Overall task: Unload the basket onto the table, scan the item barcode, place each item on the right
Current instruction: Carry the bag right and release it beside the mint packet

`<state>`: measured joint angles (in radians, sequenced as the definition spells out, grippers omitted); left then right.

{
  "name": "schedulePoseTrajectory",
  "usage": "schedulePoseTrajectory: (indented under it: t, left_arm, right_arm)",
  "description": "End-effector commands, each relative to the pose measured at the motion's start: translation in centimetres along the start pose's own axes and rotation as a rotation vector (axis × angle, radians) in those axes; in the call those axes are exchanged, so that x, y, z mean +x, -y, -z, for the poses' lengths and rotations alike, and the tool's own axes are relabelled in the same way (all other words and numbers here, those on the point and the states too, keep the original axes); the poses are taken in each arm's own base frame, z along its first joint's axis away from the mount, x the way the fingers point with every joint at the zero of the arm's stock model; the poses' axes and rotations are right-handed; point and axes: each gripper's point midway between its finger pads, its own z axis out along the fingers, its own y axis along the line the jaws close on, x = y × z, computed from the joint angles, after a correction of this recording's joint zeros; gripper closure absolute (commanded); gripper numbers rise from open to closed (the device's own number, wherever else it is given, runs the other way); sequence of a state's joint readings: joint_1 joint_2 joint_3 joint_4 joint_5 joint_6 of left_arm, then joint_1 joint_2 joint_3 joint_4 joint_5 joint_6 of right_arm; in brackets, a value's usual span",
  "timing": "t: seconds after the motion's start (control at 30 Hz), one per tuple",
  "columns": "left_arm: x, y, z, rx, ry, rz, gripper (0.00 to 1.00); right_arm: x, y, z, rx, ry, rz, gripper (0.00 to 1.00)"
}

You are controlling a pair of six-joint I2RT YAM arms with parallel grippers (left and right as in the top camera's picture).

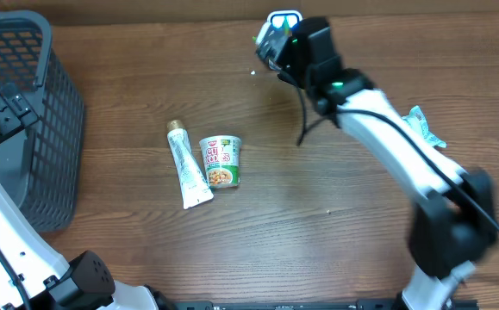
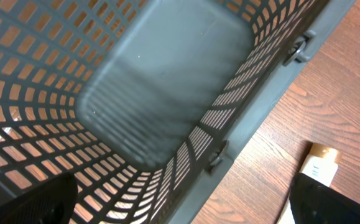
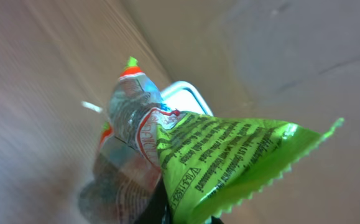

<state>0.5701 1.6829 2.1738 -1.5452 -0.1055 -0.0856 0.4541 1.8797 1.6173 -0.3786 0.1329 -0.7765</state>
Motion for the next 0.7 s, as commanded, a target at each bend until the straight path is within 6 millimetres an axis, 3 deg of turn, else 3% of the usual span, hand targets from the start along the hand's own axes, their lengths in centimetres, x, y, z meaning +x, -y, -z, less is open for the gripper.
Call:
schedulePoseTrajectory:
  t: [0.0,0.17,0.33,0.43,0.67]
  left_arm:
    - [-0.3,0.1,0.8,0.006,0.026,0.0,0.0]
    - [-0.3,0.1,0.8,0.005,0.026,0.0,0.0]
    - [-0.3,0.1,0.8,0.006,0.026,0.0,0.0]
    - [-0.3,0.1,0.8,0.005,0.026,0.0,0.0]
    - [-0.3,0.1,0.8,0.005,0.026,0.0,0.0]
  right_arm:
    - [-7.1,1.7,12.9,-0.265,0.296,-0.526,0.96]
    - [-4.4,0.8,18.7,-0.496,0.211,-0.831,0.96]
    - [0.3,3.1,21.2,-0.542,0.133,-1.045,0.96]
    - [4.5,4.9,21.4,-0.509,0.055,-1.186,0.96]
    - [18.7,8.3,19.9,-0.282,-0.223,-1.451,0.96]
